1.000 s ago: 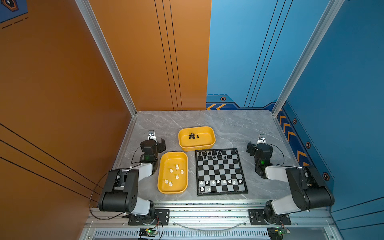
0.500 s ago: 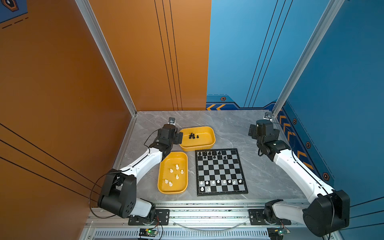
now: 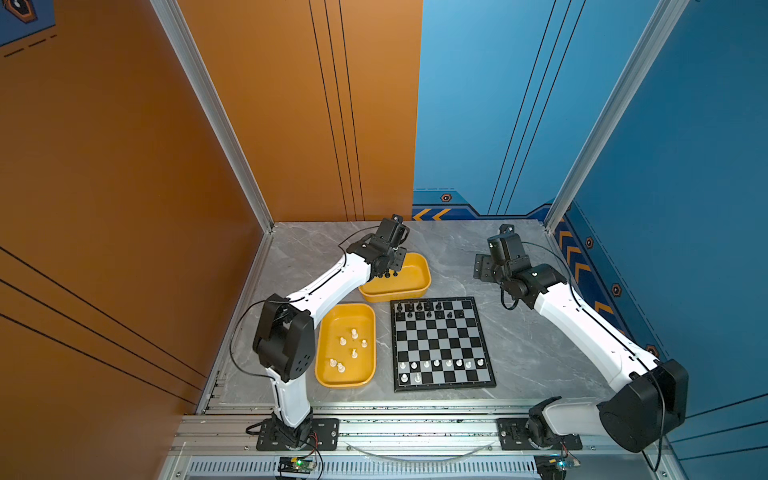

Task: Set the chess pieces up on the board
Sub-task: 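Move the left gripper over the black-piece tray while the right arm rises toward the board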

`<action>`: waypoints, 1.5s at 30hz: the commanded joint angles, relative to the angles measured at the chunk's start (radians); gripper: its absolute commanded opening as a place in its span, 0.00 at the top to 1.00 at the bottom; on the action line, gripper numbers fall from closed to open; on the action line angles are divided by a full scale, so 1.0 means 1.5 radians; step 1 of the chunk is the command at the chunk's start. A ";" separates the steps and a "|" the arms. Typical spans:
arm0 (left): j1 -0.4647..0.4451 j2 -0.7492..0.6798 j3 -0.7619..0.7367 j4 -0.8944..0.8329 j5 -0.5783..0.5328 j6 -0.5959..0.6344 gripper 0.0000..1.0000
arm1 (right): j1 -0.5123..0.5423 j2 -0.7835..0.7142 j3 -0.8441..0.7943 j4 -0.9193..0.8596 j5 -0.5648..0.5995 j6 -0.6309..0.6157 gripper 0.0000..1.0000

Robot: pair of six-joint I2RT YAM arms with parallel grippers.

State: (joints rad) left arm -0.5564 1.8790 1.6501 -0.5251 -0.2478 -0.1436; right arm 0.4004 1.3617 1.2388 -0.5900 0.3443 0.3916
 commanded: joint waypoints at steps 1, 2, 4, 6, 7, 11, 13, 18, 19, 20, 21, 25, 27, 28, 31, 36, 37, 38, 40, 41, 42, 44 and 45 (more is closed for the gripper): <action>0.009 0.030 0.058 -0.117 0.057 -0.021 0.49 | 0.007 -0.005 0.030 -0.047 -0.034 0.037 0.07; 0.012 0.038 0.068 -0.124 0.067 -0.029 0.49 | 0.007 -0.006 0.037 -0.053 -0.036 0.040 0.01; 0.019 0.056 0.087 -0.143 0.082 -0.044 0.50 | 0.008 -0.006 0.046 -0.062 -0.046 0.043 0.00; 0.028 0.077 0.106 -0.161 0.098 -0.056 0.51 | 0.009 -0.007 0.049 -0.064 -0.056 0.046 0.00; 0.033 0.087 0.116 -0.171 0.102 -0.060 0.52 | 0.010 -0.009 0.051 -0.064 -0.060 0.048 0.00; 0.050 0.128 0.156 -0.202 0.113 -0.077 0.58 | 0.010 -0.002 0.053 -0.063 -0.072 0.045 0.00; 0.056 0.147 0.174 -0.209 0.121 -0.084 0.58 | 0.011 0.004 0.057 -0.064 -0.076 0.039 0.00; 0.058 0.197 0.228 -0.231 0.123 -0.085 0.62 | 0.007 0.016 0.068 -0.069 -0.082 0.027 0.00; 0.059 0.205 0.239 -0.234 0.120 -0.083 0.63 | 0.005 0.016 0.069 -0.069 -0.084 0.026 0.00; 0.058 0.211 0.246 -0.238 0.116 -0.083 0.63 | 0.003 0.016 0.069 -0.069 -0.085 0.026 0.00; 0.058 0.218 0.253 -0.239 0.113 -0.082 0.63 | 0.001 0.016 0.068 -0.069 -0.089 0.026 0.00; 0.058 0.244 0.285 -0.253 0.106 -0.076 0.66 | -0.012 0.014 0.064 -0.070 -0.095 0.024 0.00; 0.057 0.256 0.298 -0.263 0.099 -0.072 0.67 | -0.018 0.014 0.062 -0.072 -0.100 0.024 0.00; 0.057 0.262 0.303 -0.268 0.098 -0.069 0.67 | -0.020 0.013 0.059 -0.072 -0.102 0.025 0.00; 0.057 0.270 0.305 -0.271 0.092 -0.063 0.67 | -0.025 0.013 0.055 -0.072 -0.105 0.028 0.00; 0.061 0.283 0.312 -0.272 0.091 -0.054 0.67 | -0.031 0.017 0.055 -0.070 -0.112 0.035 0.00; 0.063 0.286 0.314 -0.272 0.093 -0.053 0.67 | -0.031 0.019 0.057 -0.070 -0.113 0.038 0.00; 0.063 0.289 0.317 -0.270 0.094 -0.052 0.67 | -0.032 0.022 0.059 -0.071 -0.116 0.041 0.00; 0.065 0.294 0.323 -0.272 0.095 -0.049 0.67 | -0.034 0.025 0.058 -0.070 -0.122 0.046 0.00; 0.066 0.296 0.324 -0.271 0.096 -0.047 0.68 | -0.035 0.027 0.058 -0.070 -0.124 0.049 0.00; 0.067 0.299 0.326 -0.272 0.098 -0.045 0.67 | -0.035 0.027 0.058 -0.070 -0.124 0.050 0.00; 0.068 0.303 0.330 -0.272 0.100 -0.043 0.68 | -0.035 0.029 0.058 -0.070 -0.124 0.053 0.00; 0.069 0.305 0.332 -0.272 0.101 -0.042 0.68 | -0.035 0.029 0.057 -0.070 -0.122 0.055 0.00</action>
State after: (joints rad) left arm -0.4625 2.3123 2.1117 -0.9077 -0.0959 -0.2253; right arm 0.3531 1.3968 1.3174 -0.6666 0.1715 0.4511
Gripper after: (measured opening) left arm 0.324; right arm 0.996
